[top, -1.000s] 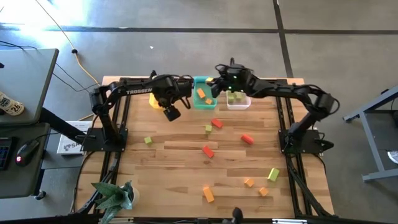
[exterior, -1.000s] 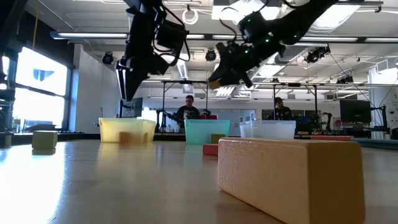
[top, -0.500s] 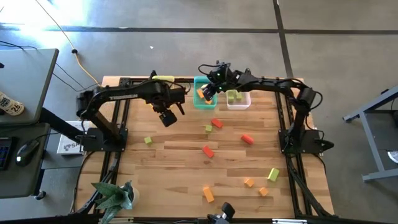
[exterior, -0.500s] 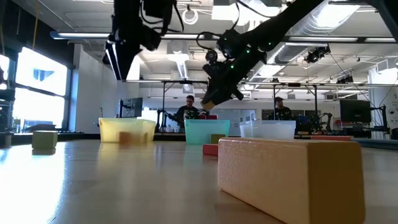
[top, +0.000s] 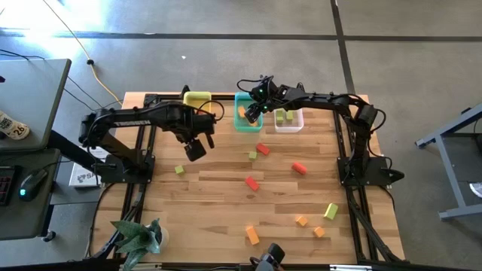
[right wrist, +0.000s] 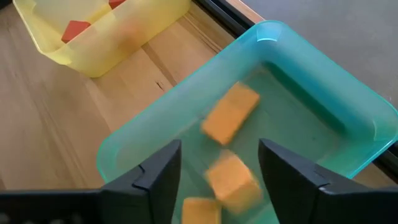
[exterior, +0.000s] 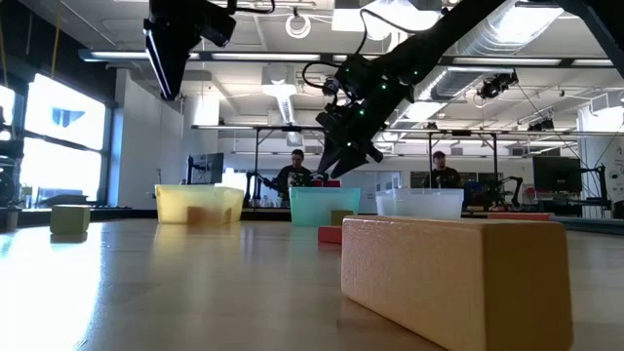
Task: Sort & place blocks by color
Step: Put the green block into the transparent bin
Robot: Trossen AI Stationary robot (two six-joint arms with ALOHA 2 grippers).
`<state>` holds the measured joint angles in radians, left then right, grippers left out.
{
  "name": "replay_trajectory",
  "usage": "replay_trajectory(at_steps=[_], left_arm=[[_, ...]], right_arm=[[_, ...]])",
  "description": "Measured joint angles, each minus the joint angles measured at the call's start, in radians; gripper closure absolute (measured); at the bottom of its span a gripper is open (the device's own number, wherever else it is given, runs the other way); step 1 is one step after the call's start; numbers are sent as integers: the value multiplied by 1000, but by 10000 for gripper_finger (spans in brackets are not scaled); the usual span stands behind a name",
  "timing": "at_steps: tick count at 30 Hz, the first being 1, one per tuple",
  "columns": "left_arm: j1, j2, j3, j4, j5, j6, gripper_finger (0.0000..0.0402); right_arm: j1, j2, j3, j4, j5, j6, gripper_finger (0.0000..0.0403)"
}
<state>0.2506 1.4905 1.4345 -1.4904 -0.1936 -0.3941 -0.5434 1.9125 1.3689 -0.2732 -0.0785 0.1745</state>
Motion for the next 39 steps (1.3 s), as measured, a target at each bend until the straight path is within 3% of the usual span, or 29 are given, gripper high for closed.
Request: replay_trajectory(at_steps=[5,25,39], left_arm=[[-36,0,0,-3,0,-52,177],[-229,-1,-13,43,-14,-230,177],[-299,-278,-470,343,9,-250,177]], right_arm=[[0,-6,0,0,4,-19,177],[-15,-26,145,-94,-3,-198,176],[-15,-26,216,-104,-4,-209,176]])
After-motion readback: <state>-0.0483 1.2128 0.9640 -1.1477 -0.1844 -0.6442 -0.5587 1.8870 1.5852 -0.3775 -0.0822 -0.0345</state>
